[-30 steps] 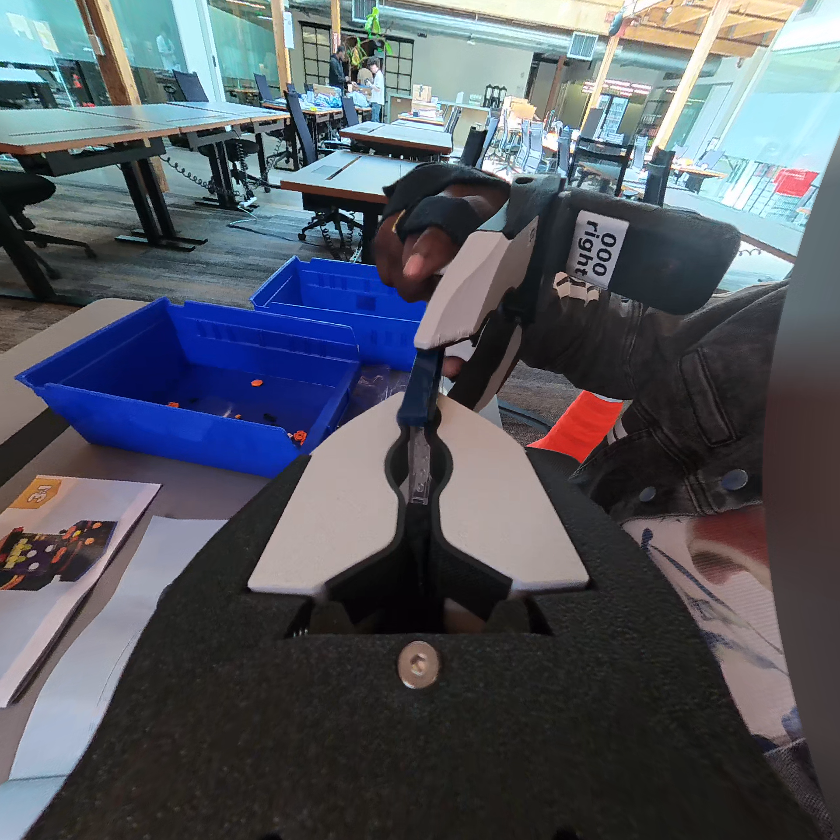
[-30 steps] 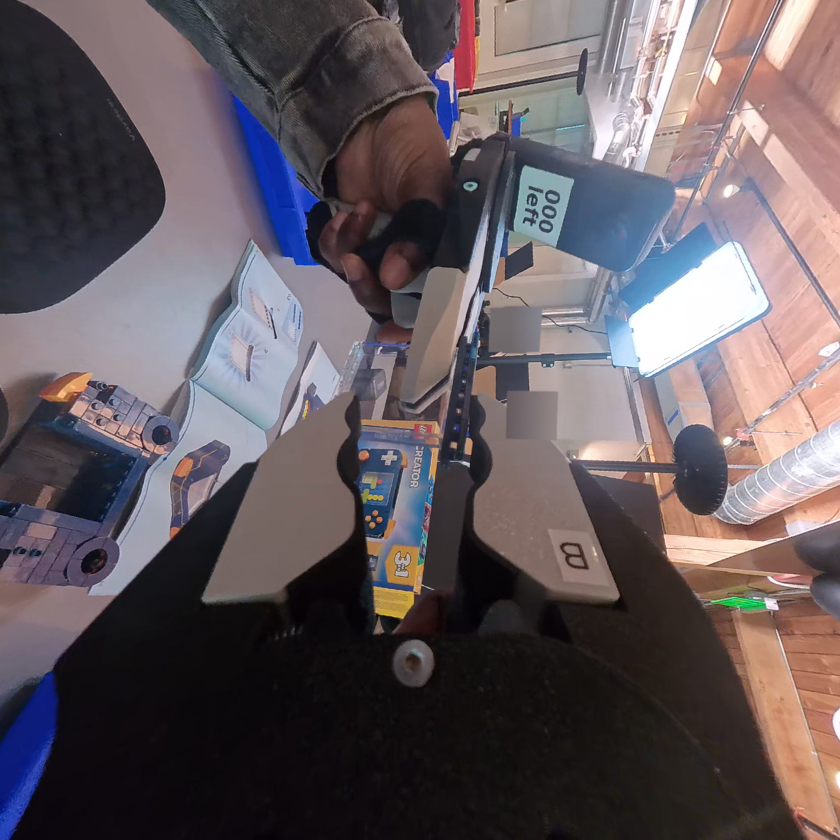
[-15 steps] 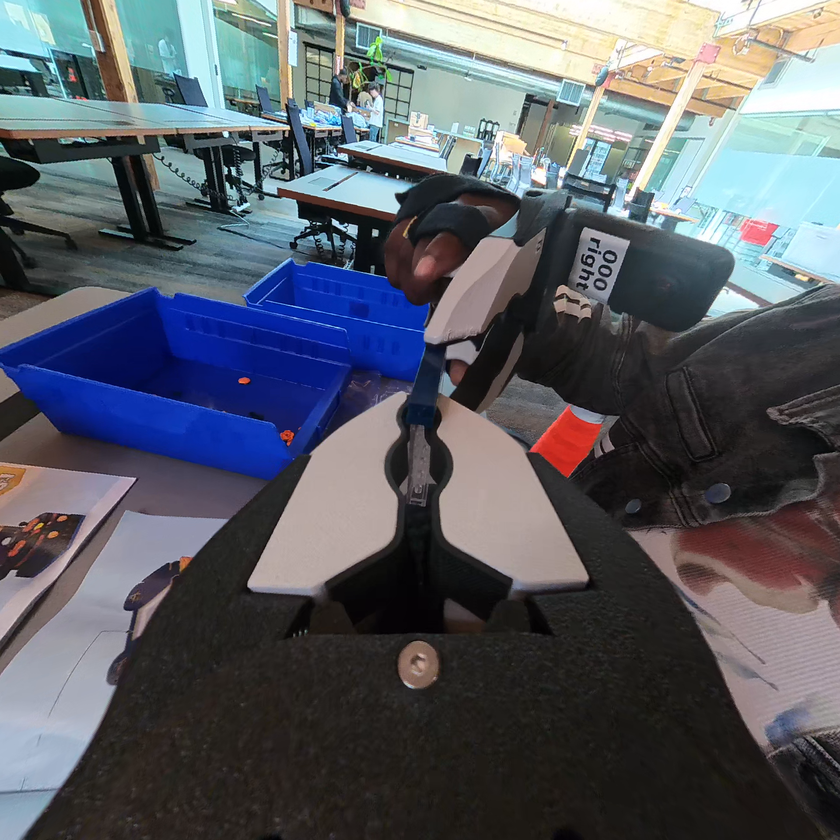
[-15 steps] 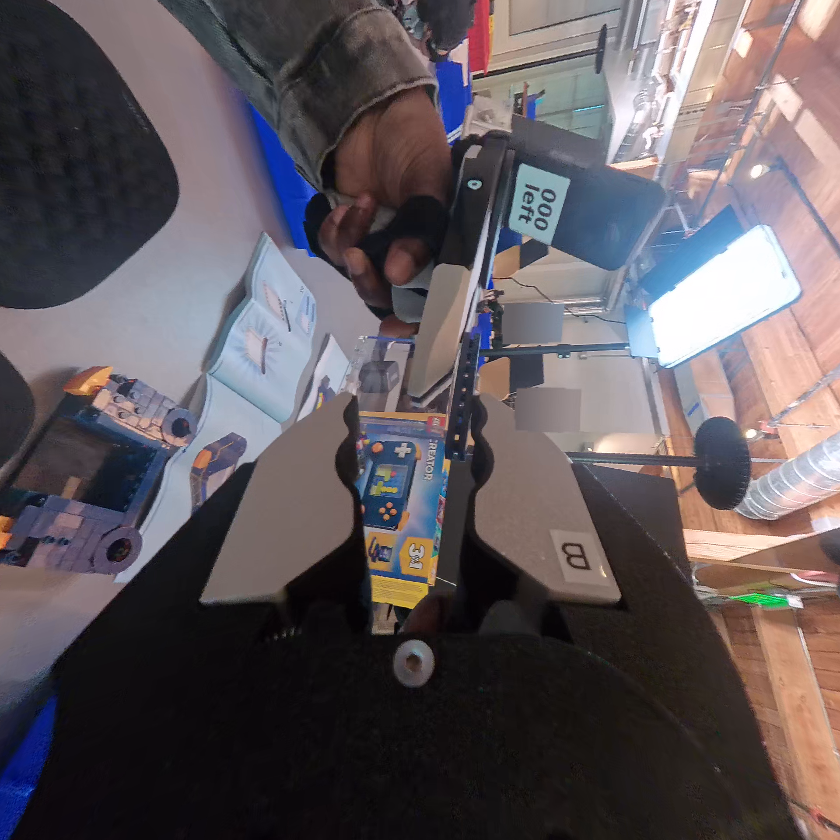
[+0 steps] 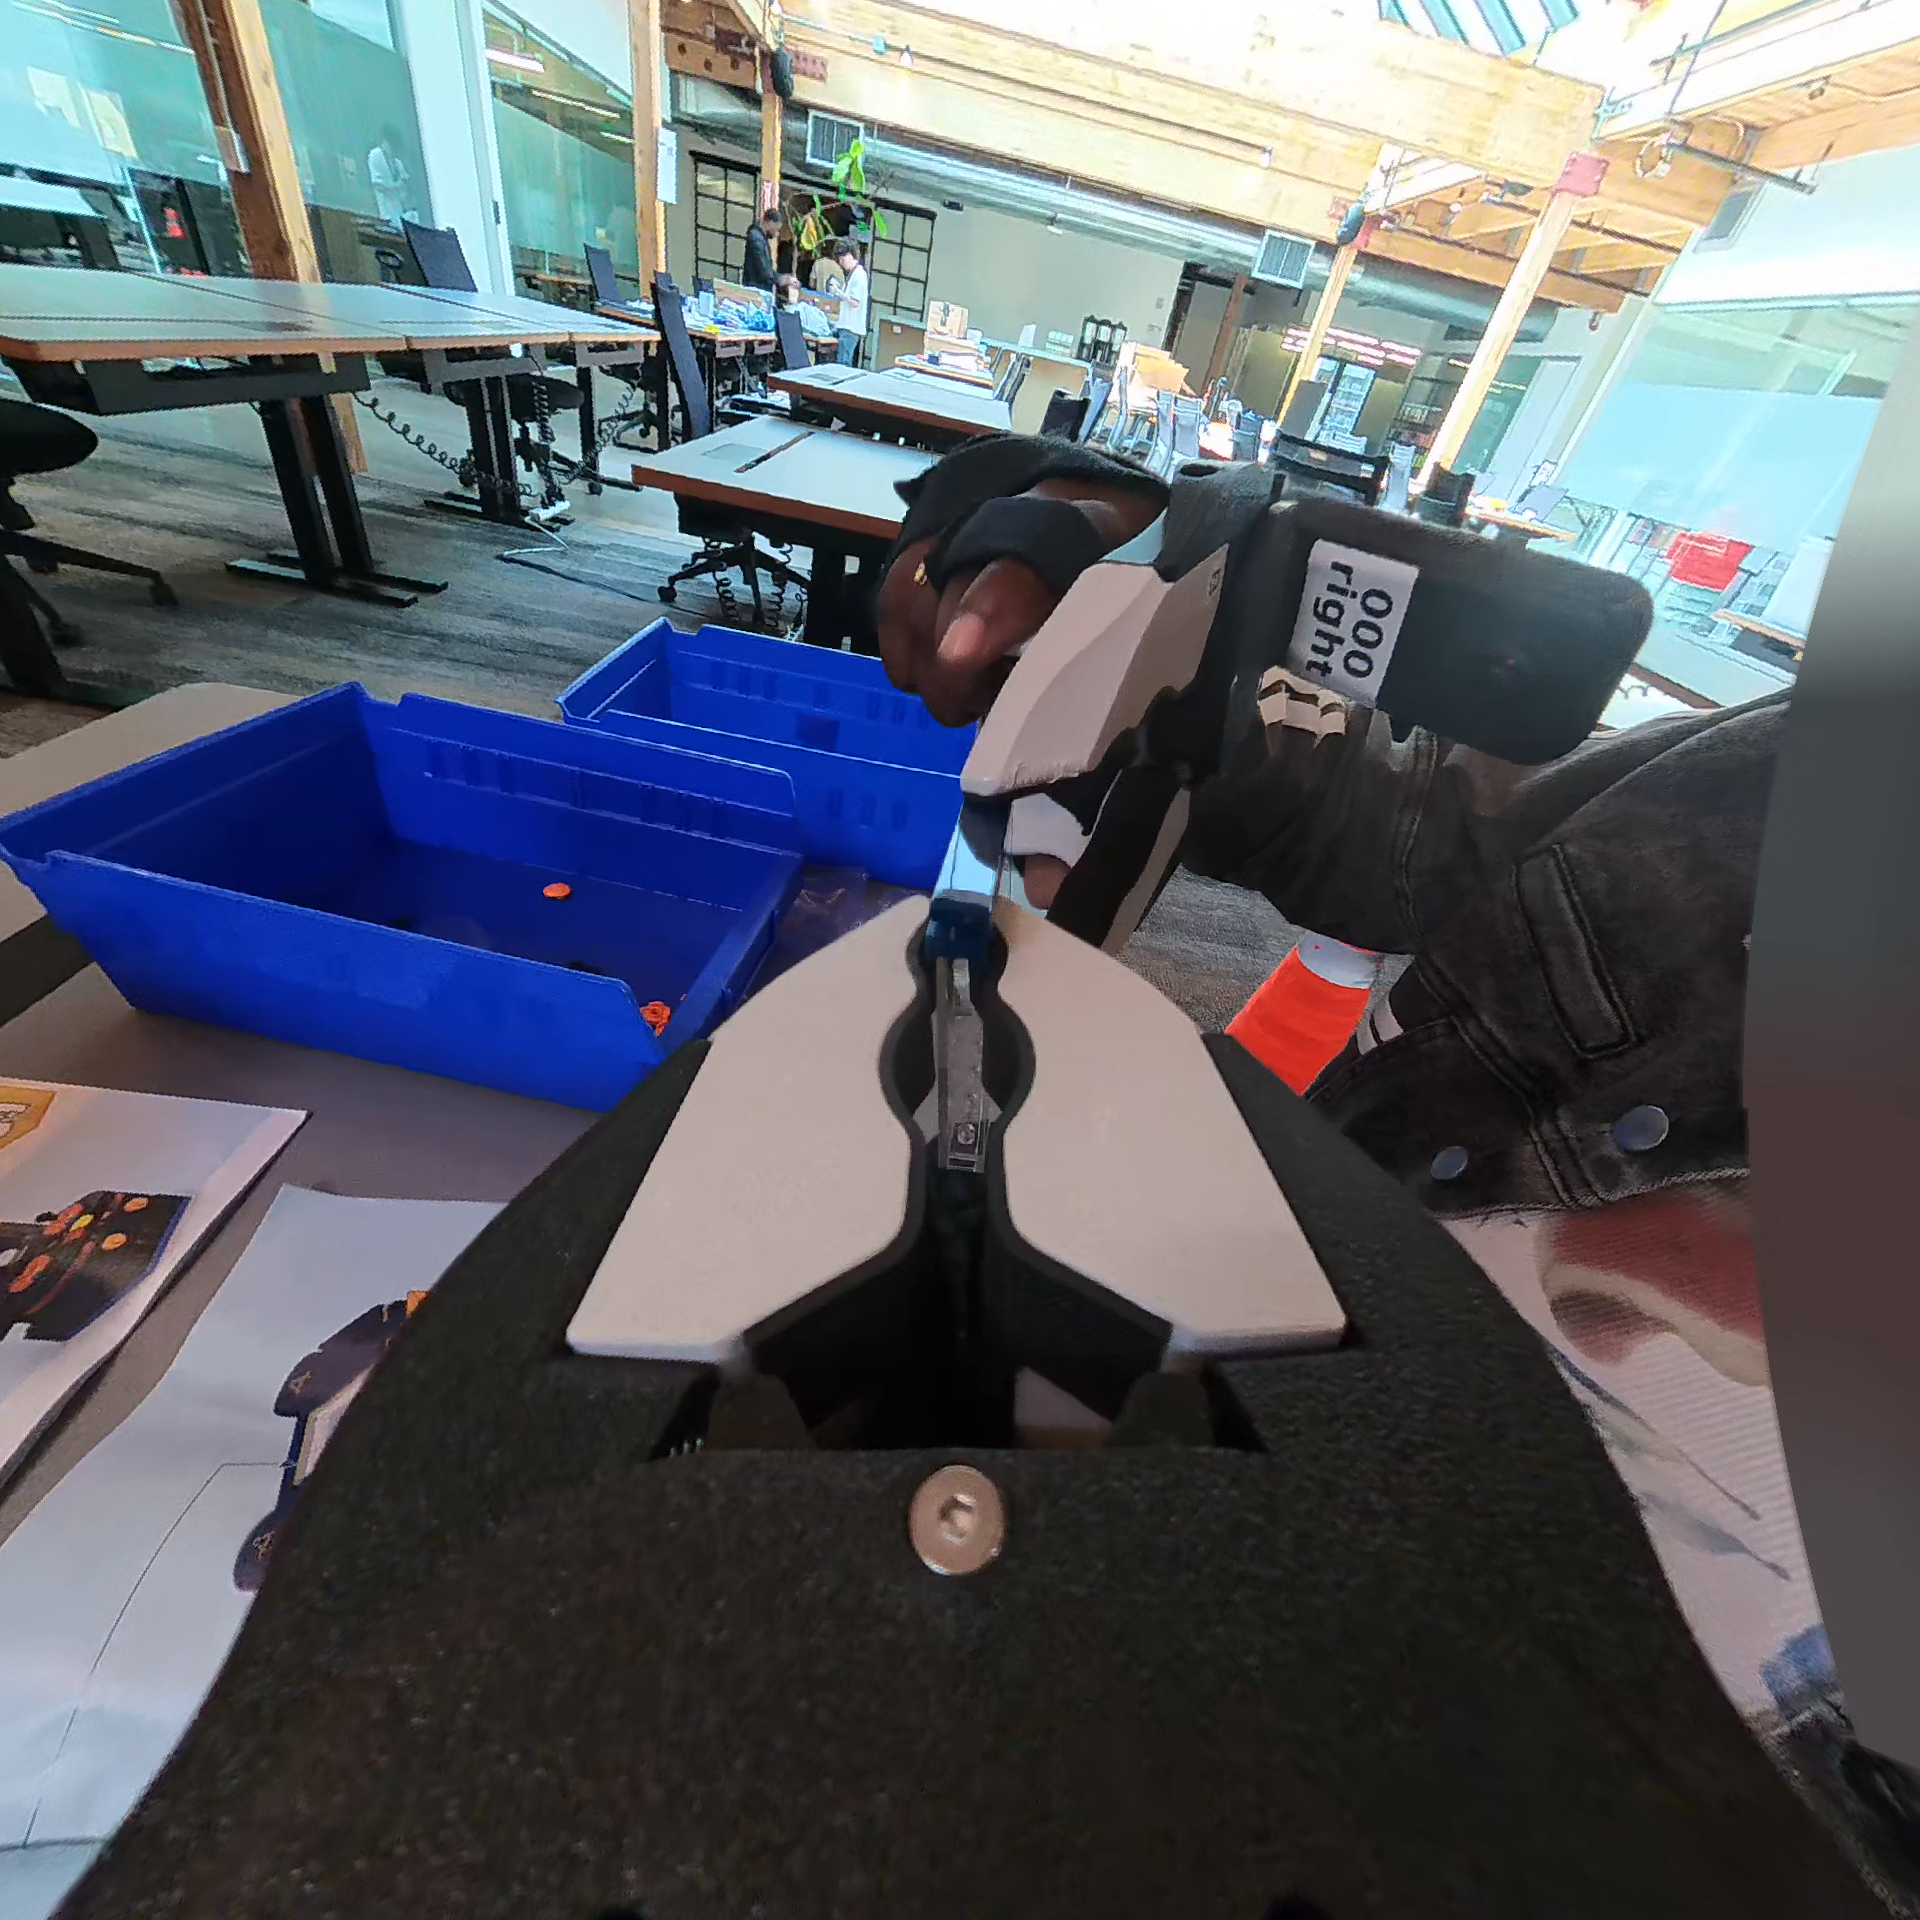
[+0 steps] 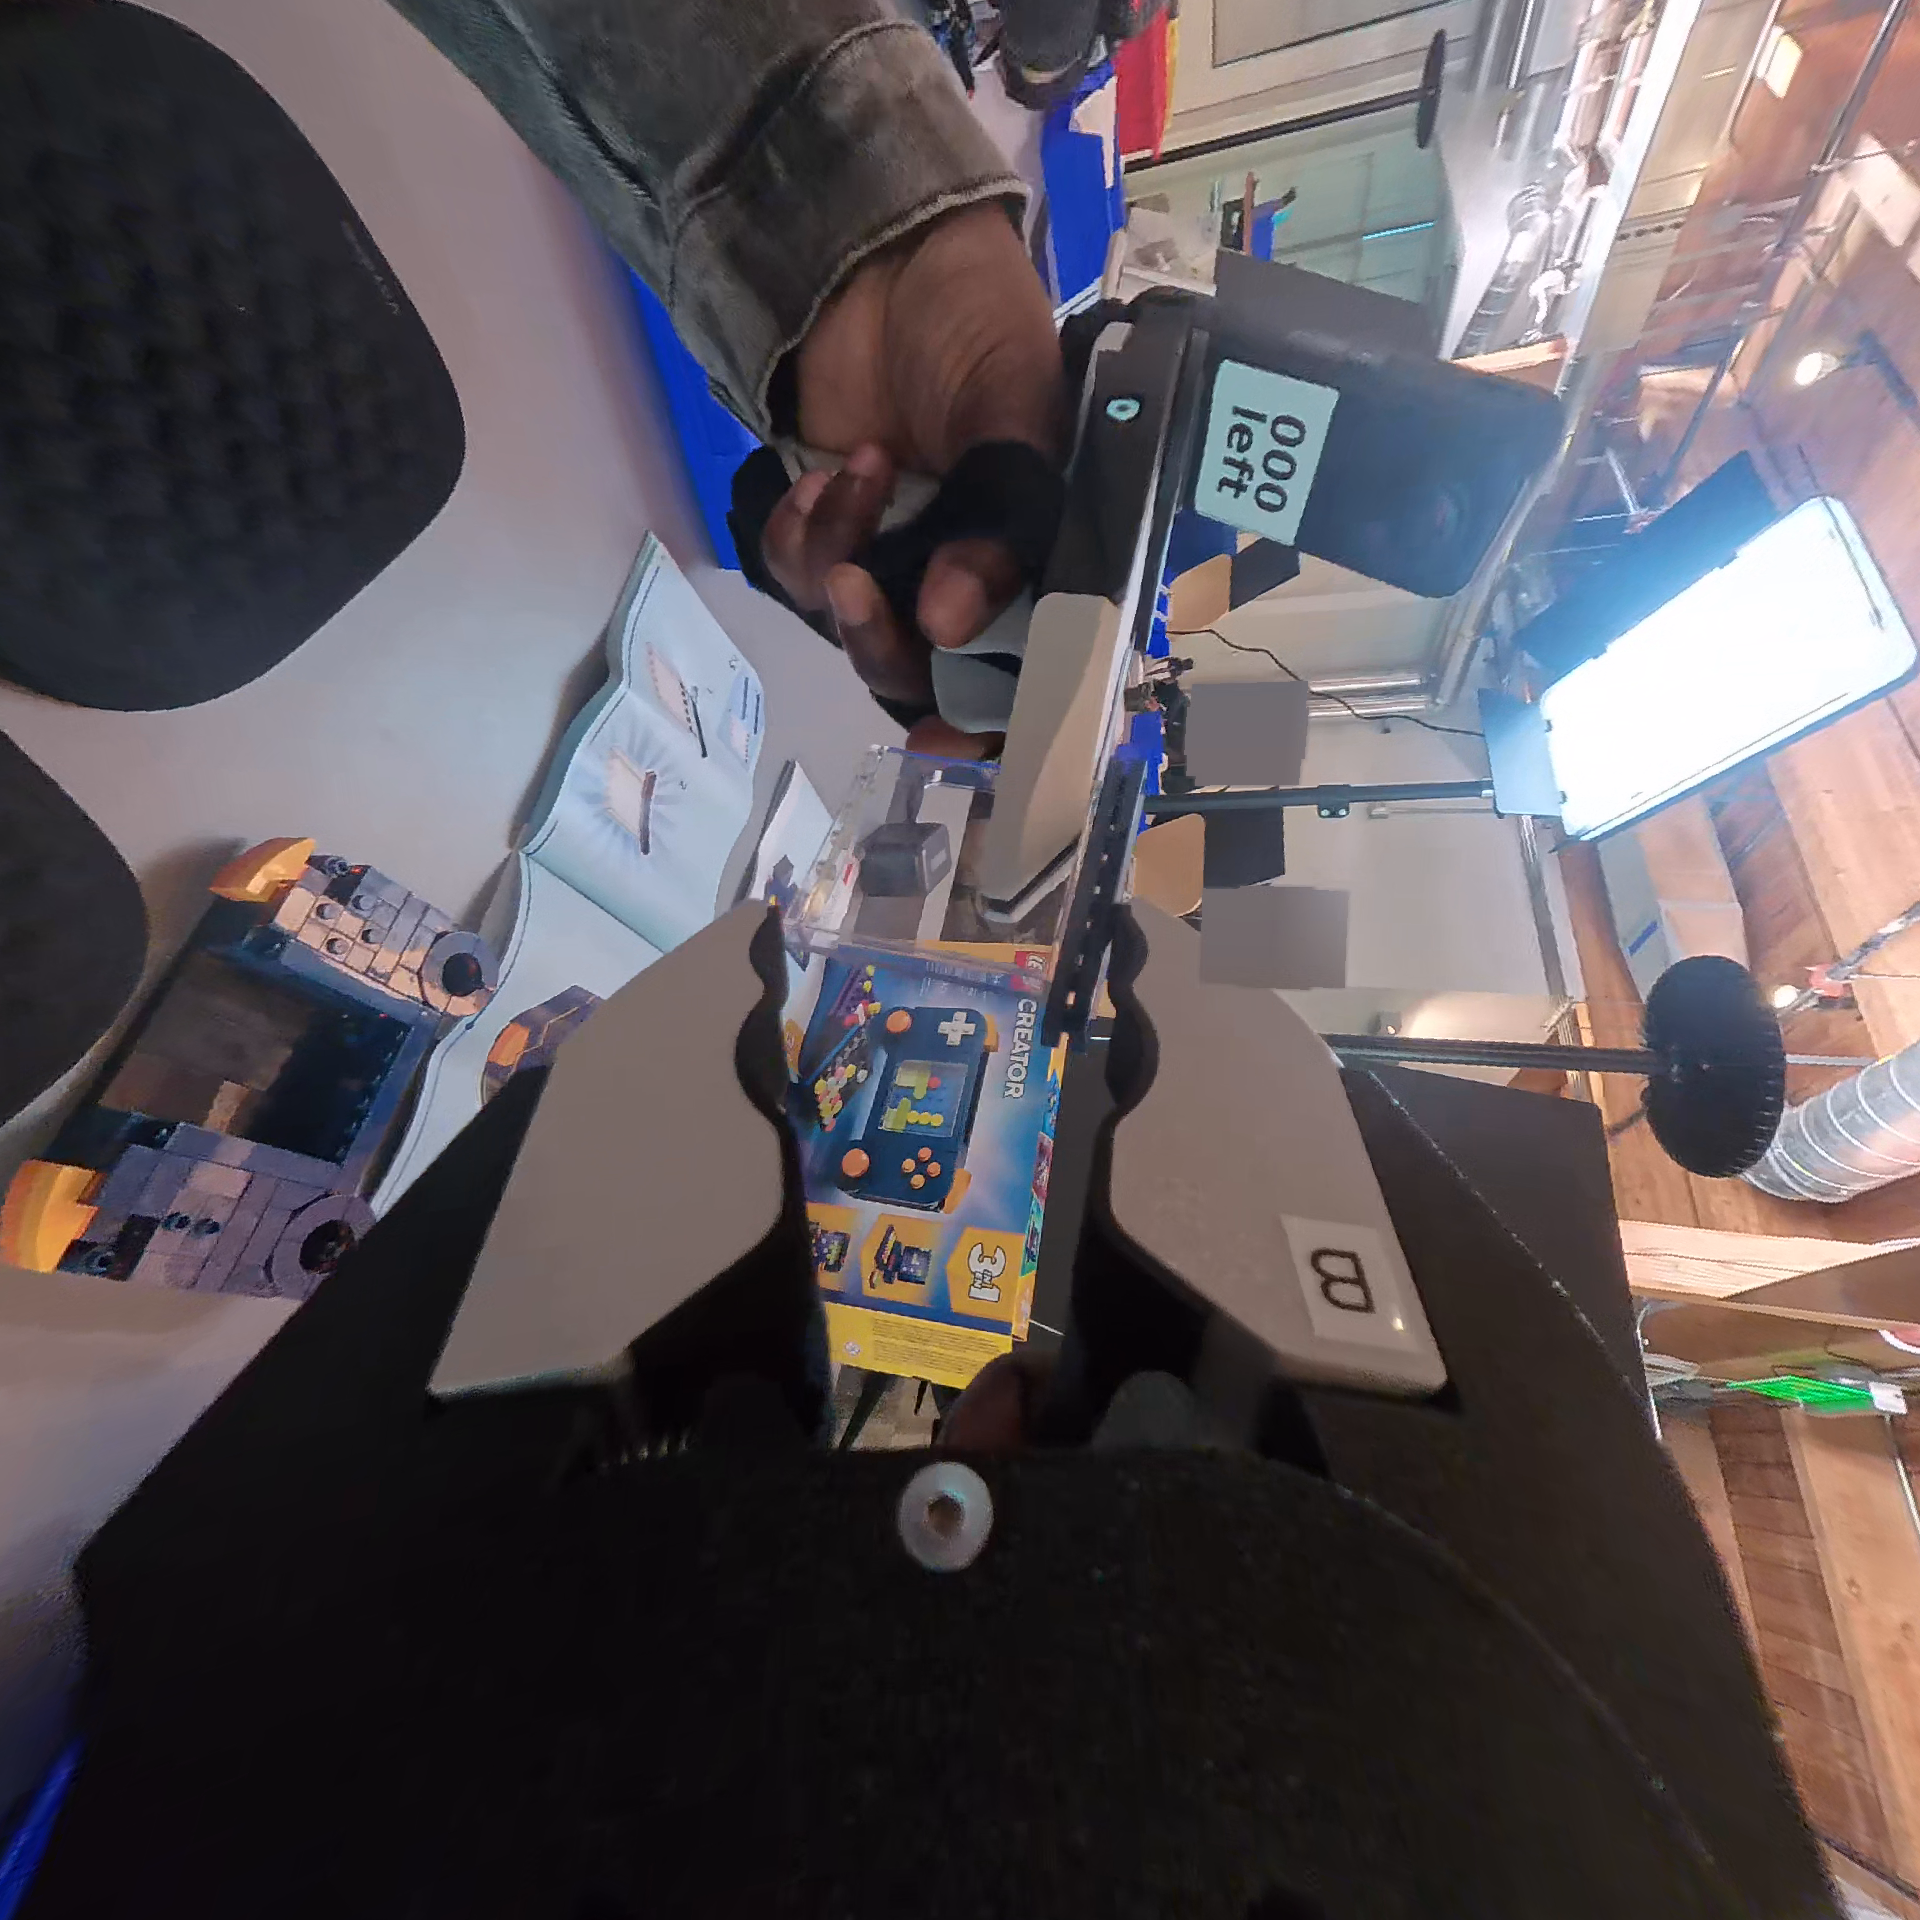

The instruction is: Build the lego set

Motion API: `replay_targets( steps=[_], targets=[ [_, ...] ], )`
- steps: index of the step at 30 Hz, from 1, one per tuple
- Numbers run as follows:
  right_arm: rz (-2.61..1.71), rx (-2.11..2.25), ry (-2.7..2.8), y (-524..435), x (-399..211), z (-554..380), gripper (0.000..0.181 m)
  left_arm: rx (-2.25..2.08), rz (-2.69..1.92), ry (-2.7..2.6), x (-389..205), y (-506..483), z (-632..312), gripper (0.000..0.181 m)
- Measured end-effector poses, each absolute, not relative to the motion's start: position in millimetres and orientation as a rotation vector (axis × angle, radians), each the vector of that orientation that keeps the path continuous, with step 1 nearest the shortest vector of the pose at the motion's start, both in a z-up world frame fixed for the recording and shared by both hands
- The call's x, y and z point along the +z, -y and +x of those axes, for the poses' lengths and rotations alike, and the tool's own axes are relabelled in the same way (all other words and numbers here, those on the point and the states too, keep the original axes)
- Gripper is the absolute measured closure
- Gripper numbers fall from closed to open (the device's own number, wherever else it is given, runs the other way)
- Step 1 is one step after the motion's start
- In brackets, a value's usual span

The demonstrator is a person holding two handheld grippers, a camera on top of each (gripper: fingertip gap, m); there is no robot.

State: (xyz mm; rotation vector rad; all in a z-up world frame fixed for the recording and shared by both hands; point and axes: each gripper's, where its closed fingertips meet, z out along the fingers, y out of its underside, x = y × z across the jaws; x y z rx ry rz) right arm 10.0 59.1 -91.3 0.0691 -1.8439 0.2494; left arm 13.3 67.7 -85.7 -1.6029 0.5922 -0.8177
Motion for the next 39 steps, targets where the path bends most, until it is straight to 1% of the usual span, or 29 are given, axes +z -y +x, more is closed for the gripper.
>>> replay_targets(
  steps=[19,39],
  targets=[
    [0.002,0.384,1.814,-54,-84,12,0.122,-0.823,-1.511,-0.601,-77,-65,15,0.178],
    [0.016,0.316,1.833,-59,-98,11,0.124,-0.841,-1.547,-0.588,-92,-70,15,0.178]
  ],
)
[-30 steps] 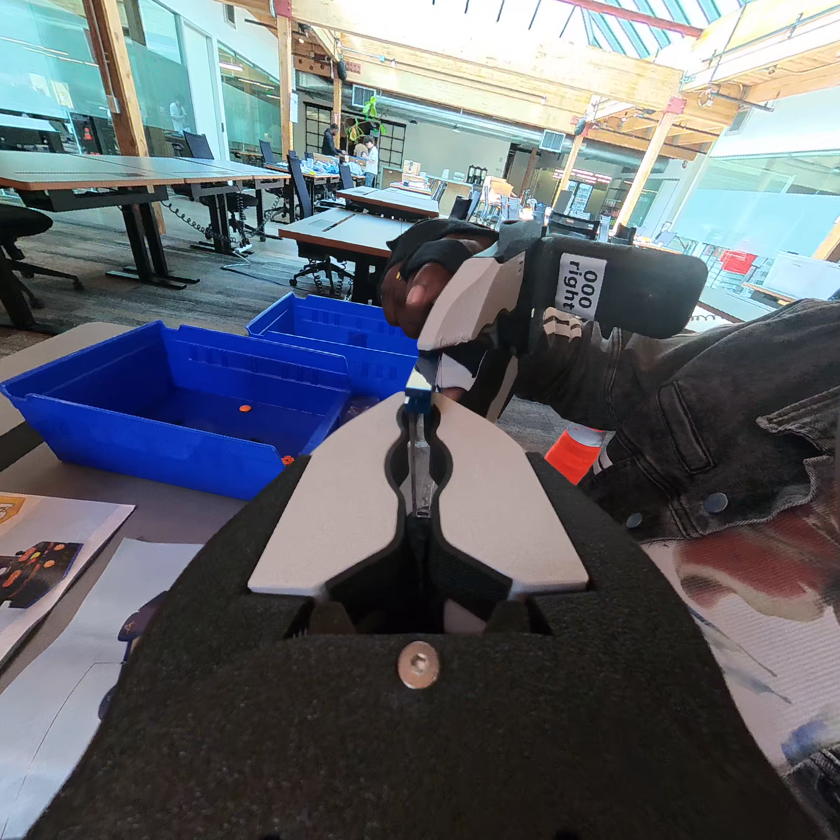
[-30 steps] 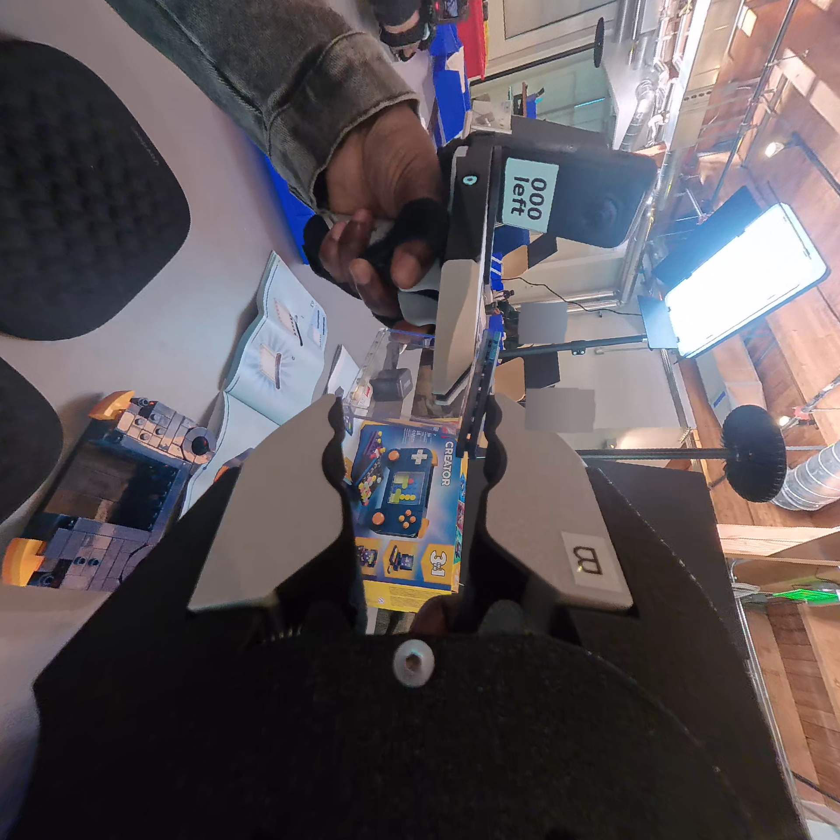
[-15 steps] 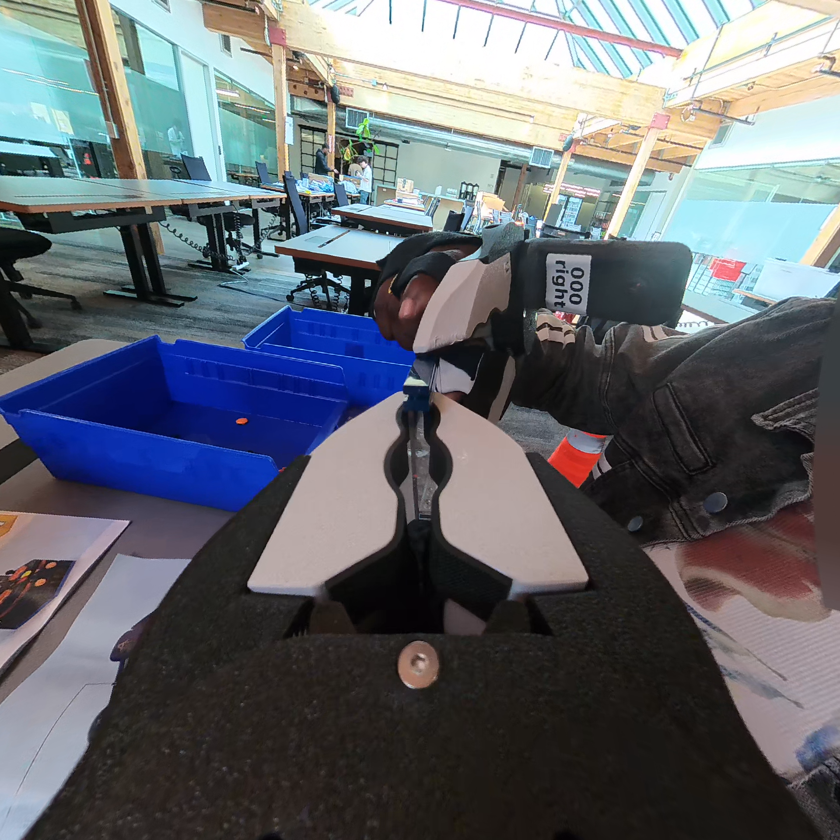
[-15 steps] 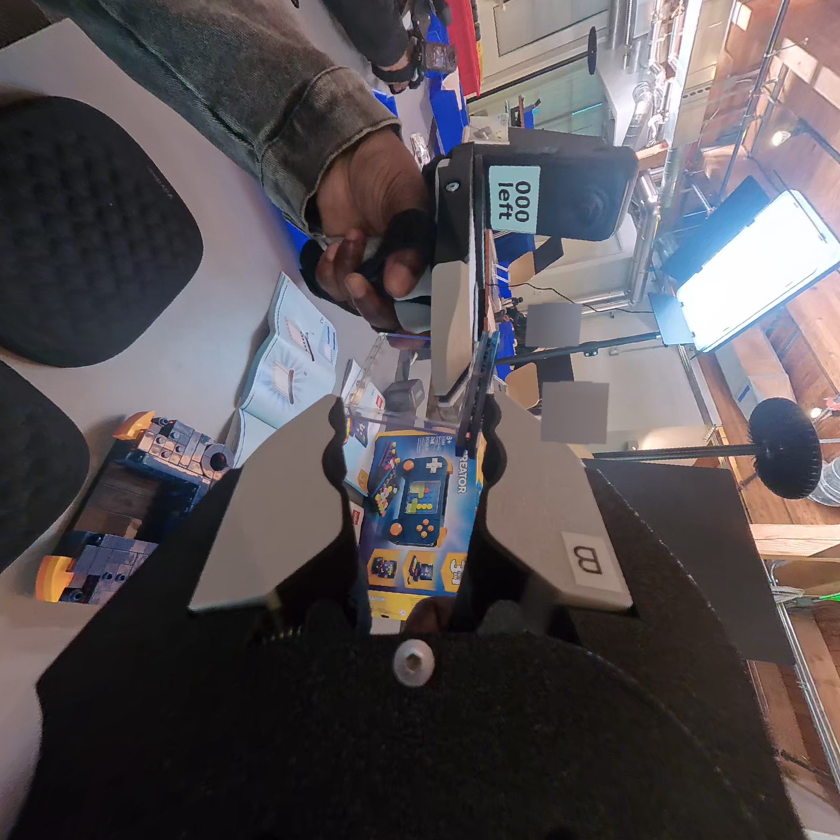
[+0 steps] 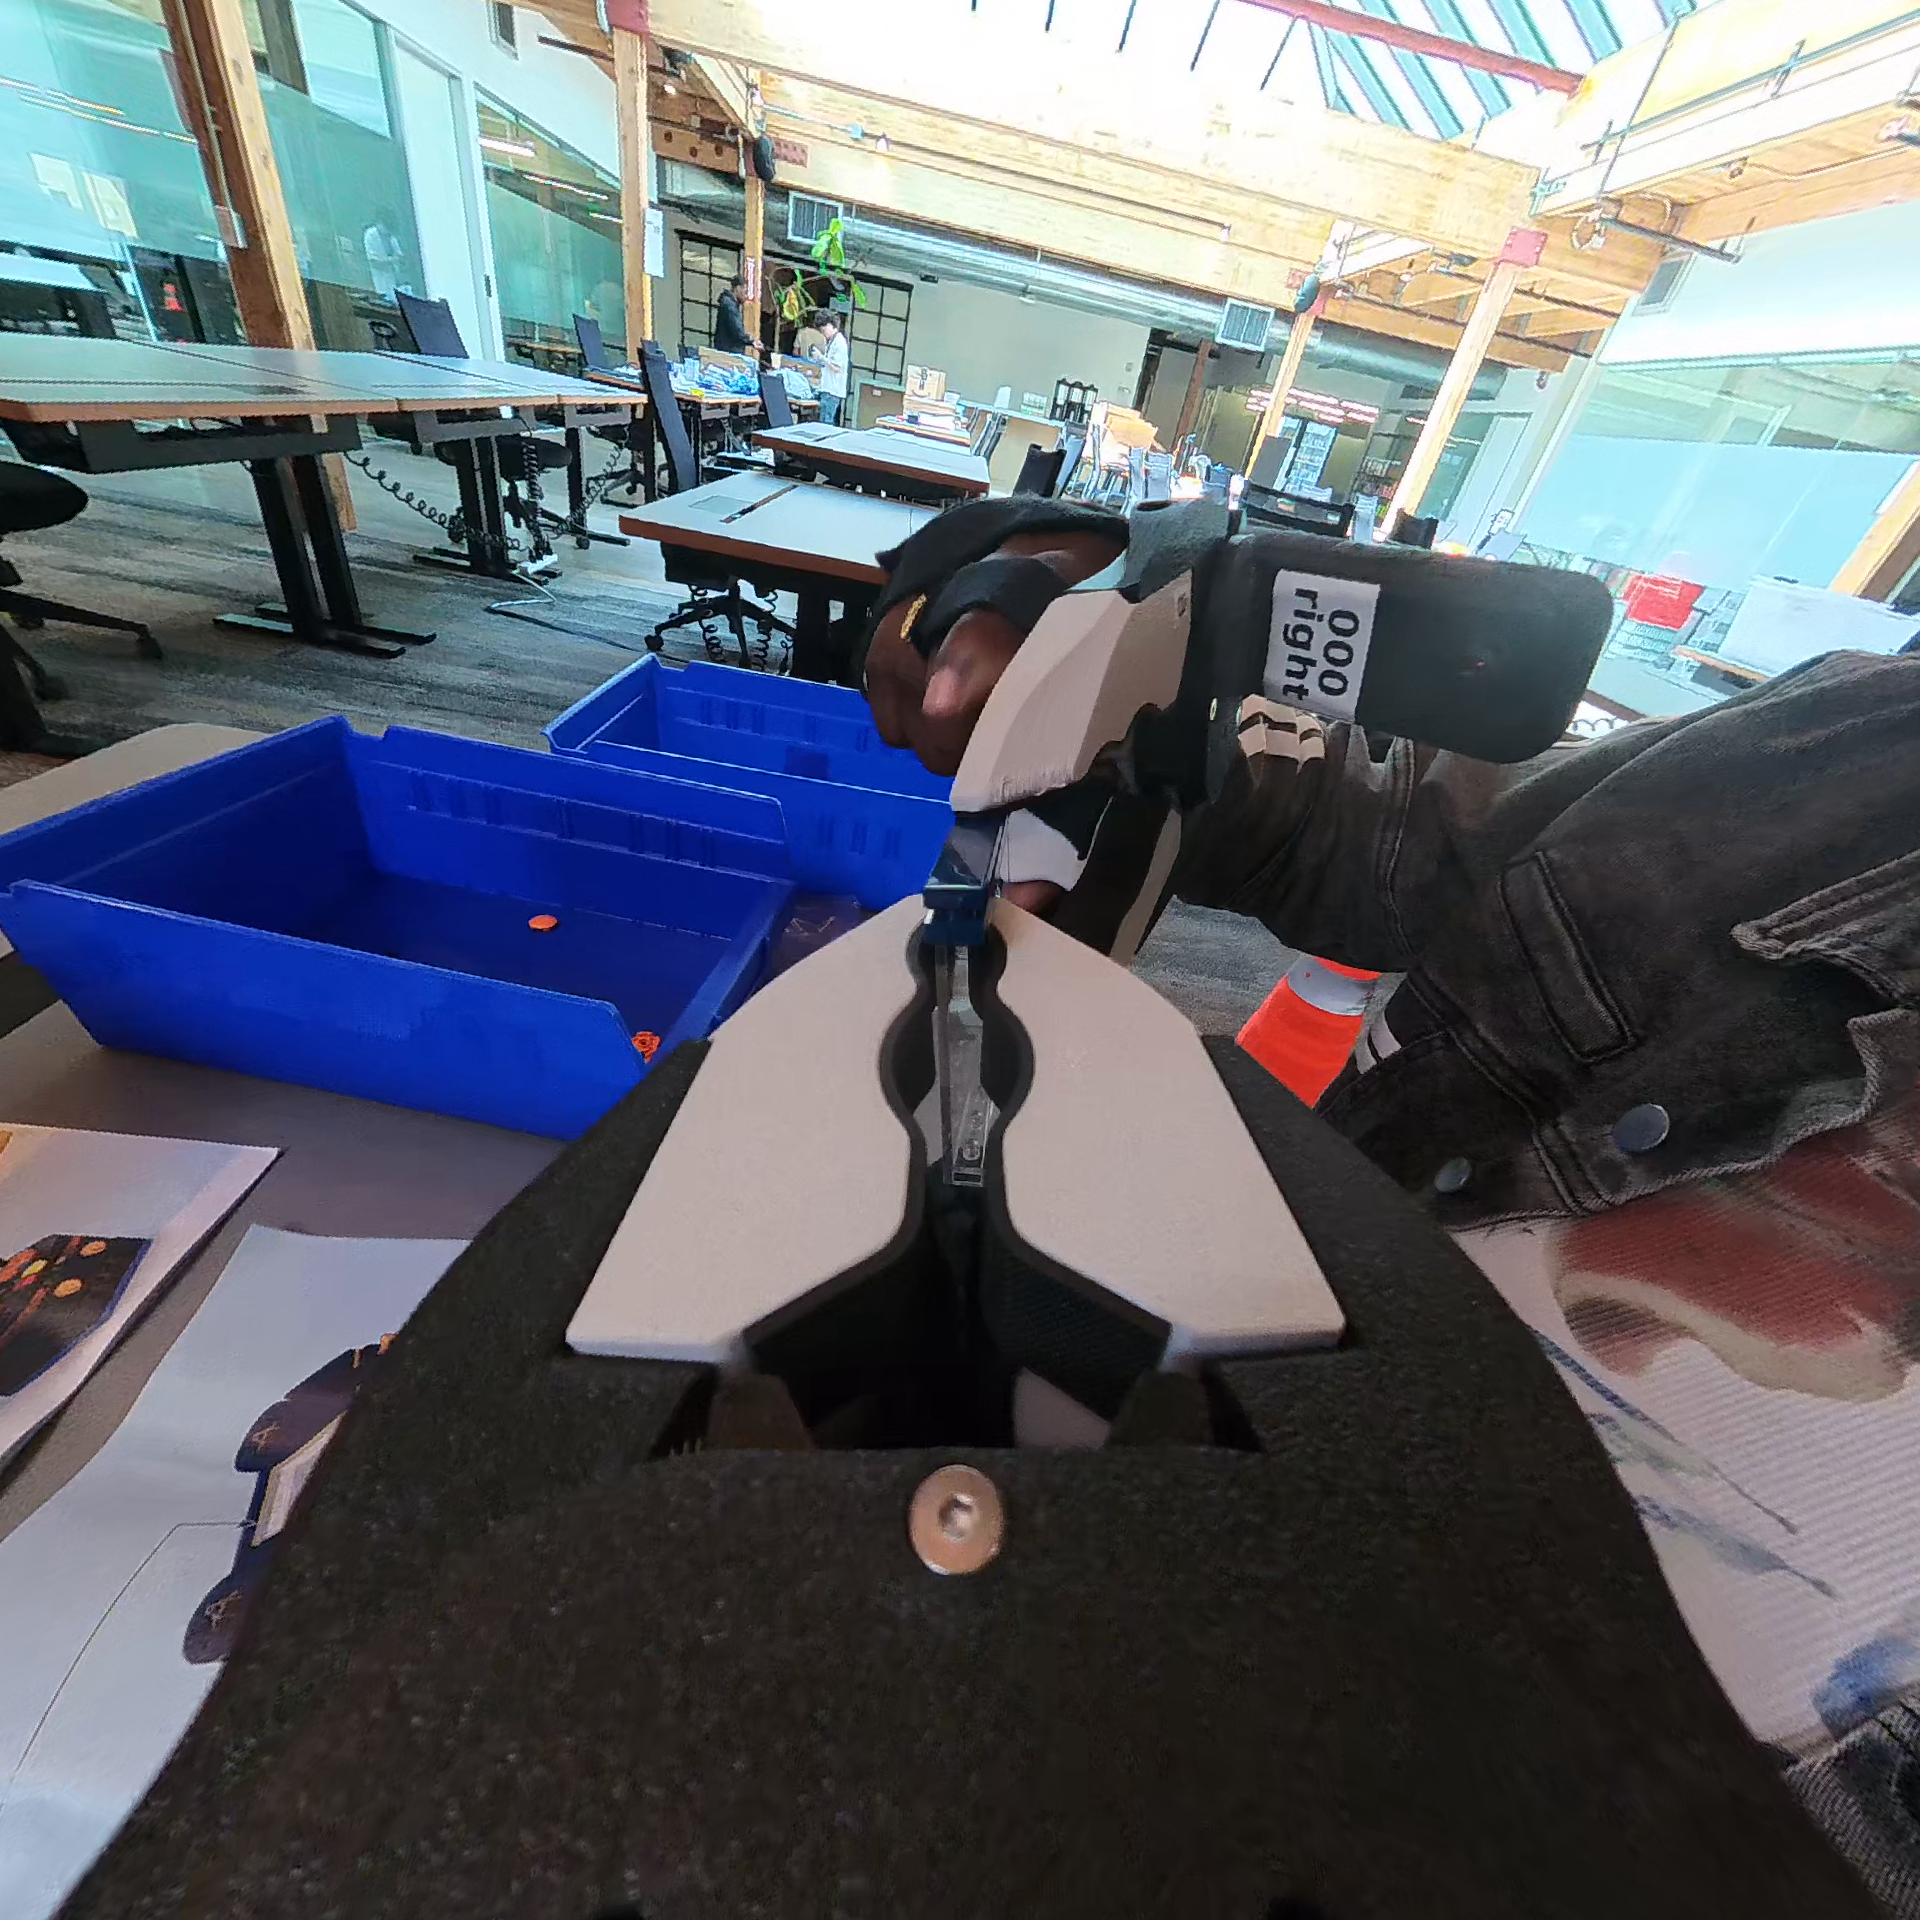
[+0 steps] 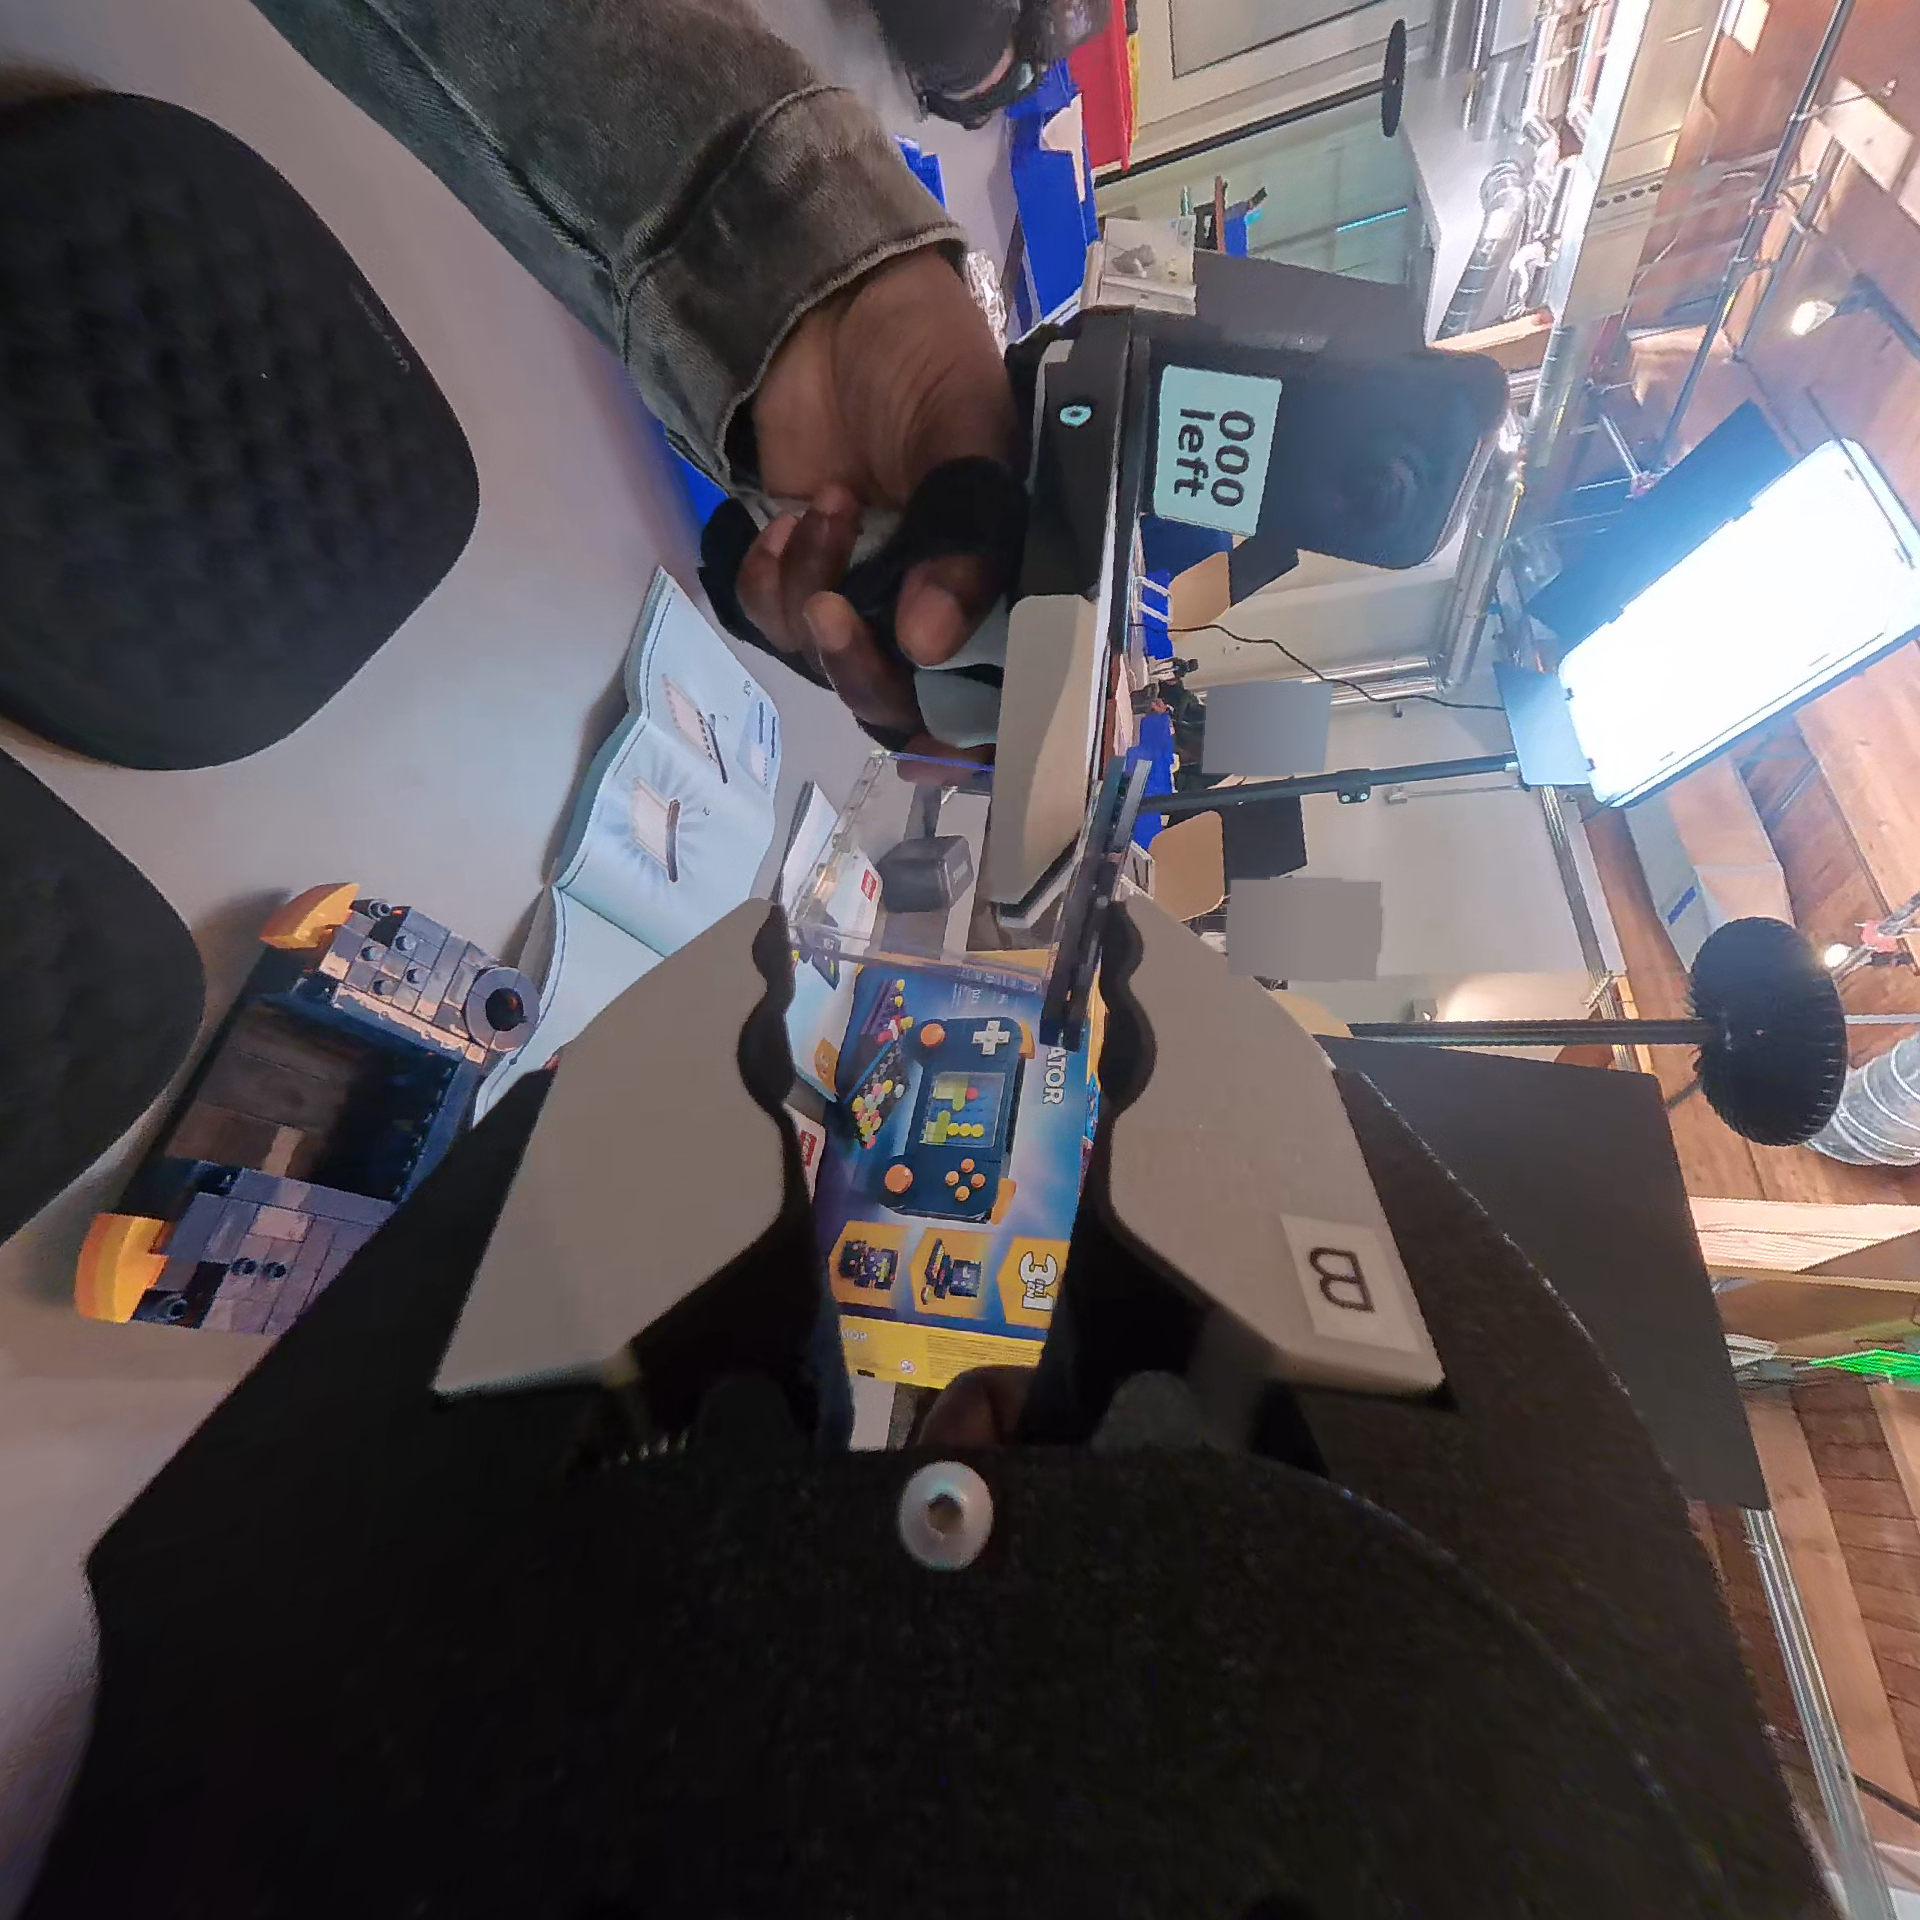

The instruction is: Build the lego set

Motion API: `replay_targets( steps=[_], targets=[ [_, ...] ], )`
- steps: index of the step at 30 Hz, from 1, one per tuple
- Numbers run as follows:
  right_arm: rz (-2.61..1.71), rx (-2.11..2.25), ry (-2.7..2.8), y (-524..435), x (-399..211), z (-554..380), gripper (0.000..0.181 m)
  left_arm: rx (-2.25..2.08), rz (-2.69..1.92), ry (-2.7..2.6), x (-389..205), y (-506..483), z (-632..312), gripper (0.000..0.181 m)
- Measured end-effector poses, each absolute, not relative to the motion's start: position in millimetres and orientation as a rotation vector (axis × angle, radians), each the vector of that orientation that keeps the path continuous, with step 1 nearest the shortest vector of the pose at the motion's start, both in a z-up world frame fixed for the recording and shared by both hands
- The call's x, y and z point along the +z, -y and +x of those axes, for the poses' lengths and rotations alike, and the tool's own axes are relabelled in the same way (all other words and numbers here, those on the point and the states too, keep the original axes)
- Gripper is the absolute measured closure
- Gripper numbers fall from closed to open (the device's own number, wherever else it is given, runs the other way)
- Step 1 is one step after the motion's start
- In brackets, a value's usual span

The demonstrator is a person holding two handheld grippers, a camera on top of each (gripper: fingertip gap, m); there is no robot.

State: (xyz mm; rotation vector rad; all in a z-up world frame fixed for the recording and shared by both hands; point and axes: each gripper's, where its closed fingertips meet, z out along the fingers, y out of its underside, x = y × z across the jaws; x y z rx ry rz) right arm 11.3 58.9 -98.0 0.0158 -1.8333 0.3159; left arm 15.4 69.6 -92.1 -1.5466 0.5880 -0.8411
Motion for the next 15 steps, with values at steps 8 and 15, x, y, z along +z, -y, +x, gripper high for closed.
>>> replay_targets(
  steps=[8,15],
  targets=[
    [-0.191,0.559,1.815,-66,-104,8,0.1,-0.941,-1.51,-0.441,-108,-73,2,0.178],
    [-0.362,0.899,1.636,-65,-138,9,0.098,-1.397,-1.441,-0.154,-147,-69,0,0.178]
  ],
)
